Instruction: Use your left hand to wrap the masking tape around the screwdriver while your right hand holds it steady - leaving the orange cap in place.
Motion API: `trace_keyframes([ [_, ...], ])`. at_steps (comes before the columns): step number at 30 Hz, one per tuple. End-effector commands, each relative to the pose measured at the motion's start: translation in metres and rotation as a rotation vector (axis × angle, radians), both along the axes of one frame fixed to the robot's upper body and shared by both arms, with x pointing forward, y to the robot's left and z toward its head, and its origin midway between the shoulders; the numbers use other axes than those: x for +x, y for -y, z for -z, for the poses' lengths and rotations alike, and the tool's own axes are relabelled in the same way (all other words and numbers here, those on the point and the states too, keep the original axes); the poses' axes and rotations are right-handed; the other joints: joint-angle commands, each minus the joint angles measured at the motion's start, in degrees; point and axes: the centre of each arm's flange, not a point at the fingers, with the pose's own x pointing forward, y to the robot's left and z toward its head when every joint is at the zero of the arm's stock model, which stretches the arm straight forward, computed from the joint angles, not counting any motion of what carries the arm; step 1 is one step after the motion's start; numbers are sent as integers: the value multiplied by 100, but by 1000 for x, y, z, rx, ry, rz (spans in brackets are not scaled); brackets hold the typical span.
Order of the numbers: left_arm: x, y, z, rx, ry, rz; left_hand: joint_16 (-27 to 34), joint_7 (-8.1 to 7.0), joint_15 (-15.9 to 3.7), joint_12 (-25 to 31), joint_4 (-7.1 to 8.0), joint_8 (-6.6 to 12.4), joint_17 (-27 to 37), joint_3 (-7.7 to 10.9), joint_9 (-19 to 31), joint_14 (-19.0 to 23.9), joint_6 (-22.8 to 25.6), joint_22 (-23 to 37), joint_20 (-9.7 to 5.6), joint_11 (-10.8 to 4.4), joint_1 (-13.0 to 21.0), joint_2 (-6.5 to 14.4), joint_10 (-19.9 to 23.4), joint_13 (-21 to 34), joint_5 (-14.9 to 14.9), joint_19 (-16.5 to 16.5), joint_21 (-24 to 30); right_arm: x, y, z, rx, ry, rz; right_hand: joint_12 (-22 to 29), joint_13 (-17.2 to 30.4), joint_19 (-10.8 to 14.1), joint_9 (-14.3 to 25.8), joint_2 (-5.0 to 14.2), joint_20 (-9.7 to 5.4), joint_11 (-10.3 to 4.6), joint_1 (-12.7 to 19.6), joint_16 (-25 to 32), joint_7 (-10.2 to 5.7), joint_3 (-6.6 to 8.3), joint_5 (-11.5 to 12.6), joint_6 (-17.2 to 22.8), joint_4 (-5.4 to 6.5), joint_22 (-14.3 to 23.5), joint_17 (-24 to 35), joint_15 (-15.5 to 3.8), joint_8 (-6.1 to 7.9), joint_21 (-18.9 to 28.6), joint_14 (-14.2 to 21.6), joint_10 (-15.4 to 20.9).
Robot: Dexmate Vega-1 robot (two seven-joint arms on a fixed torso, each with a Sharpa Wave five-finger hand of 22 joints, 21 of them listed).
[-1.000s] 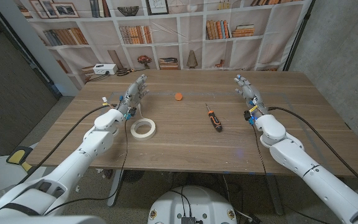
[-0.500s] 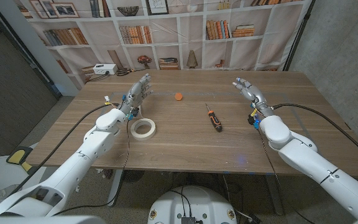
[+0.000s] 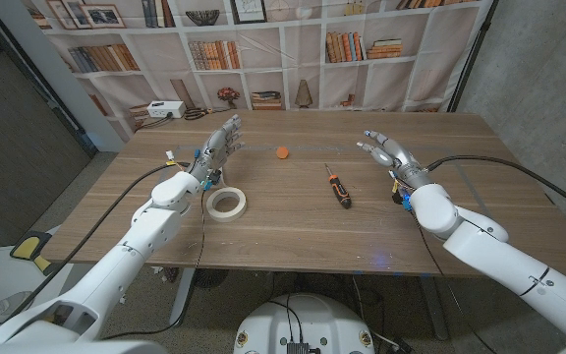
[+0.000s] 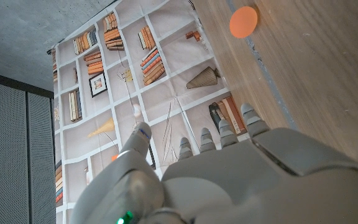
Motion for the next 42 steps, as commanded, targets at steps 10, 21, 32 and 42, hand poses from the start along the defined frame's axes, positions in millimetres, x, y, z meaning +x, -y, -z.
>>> trace_keyframes([
  [10, -3, -2, 1, -2, 9, 17, -22, -40, 35, 42, 24, -11, 10, -15, 34, 50, 46, 25, 55, 8, -52, -36, 60, 17, 47, 1, 29, -17, -33, -2, -299, -45, 132, -13, 26, -6, 28, 88, -92, -99, 128, -27, -39, 59, 47, 21, -45, 11, 0, -121, -5, 11, -2, 19],
  [21, -1, -5, 3, -7, 4, 18, -26, -38, 48, 42, 27, -17, 12, -17, 34, 66, 56, 27, 57, 23, -60, -39, 87, 20, 47, 11, 31, -4, -48, 3, -451, -183, 212, -93, 35, -22, 32, 118, -137, -182, 145, -49, -103, 54, 41, -110, -39, 12, 10, -187, -61, -7, -29, -144],
  [32, 5, -6, 1, -9, -3, 25, -35, -33, 50, 33, 30, -28, 13, -19, 35, 70, 54, 30, 59, 43, -69, -41, 96, 23, 47, 10, 28, 7, -55, 6, -510, -263, 246, -172, 49, -186, 40, 140, -223, -201, 91, -148, -107, 4, 31, -271, 7, 15, 33, -245, -103, -79, -291, -366],
  [42, 11, -6, -1, -13, -6, 37, -43, -30, 50, 23, 33, -35, 15, -20, 35, 72, 56, 32, 59, 32, -76, -43, 100, 25, 47, 12, 27, 14, -64, 9, -565, -297, 253, -100, 61, -178, 45, 82, -214, -159, 75, -121, -34, -41, 23, -148, -5, 15, 33, -295, -42, -77, -220, -207],
])
